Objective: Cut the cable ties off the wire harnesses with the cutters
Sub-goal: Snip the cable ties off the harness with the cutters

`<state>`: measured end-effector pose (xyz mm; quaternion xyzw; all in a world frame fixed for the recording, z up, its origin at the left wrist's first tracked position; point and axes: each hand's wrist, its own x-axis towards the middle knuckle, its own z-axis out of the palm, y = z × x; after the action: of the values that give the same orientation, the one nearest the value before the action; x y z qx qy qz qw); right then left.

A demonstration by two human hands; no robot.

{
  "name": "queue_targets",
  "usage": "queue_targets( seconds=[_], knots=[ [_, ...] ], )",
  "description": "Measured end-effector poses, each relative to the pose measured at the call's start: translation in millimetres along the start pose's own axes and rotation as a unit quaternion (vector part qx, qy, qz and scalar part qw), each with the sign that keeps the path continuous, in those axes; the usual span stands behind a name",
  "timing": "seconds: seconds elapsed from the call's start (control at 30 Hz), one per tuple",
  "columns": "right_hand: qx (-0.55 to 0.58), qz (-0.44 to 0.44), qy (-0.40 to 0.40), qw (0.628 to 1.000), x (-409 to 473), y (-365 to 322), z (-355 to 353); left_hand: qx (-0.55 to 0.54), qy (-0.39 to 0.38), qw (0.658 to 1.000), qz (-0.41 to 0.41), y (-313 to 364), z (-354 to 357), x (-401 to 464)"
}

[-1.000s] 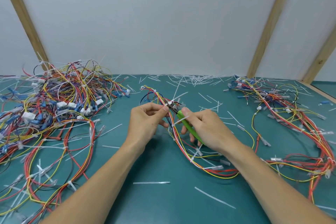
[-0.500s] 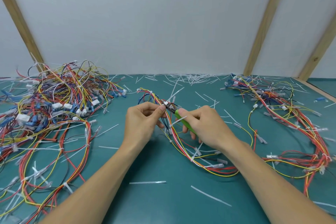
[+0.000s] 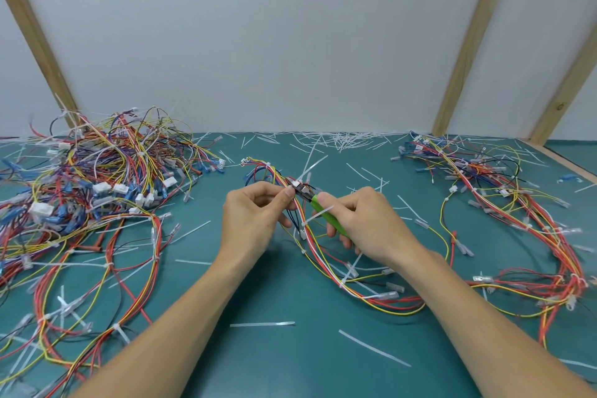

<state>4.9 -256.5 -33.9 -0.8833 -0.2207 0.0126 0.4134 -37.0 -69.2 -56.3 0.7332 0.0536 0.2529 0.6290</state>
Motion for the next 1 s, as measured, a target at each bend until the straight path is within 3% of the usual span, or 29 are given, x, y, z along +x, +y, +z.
queue_targets(
  seconds=[1.0],
  knots=[
    [0.007,-0.004,-0.003,1.000,0.3,-4.1,-1.2,0.003,-0.002,1.000,0.004,-0.6,0.0,0.5]
  ],
)
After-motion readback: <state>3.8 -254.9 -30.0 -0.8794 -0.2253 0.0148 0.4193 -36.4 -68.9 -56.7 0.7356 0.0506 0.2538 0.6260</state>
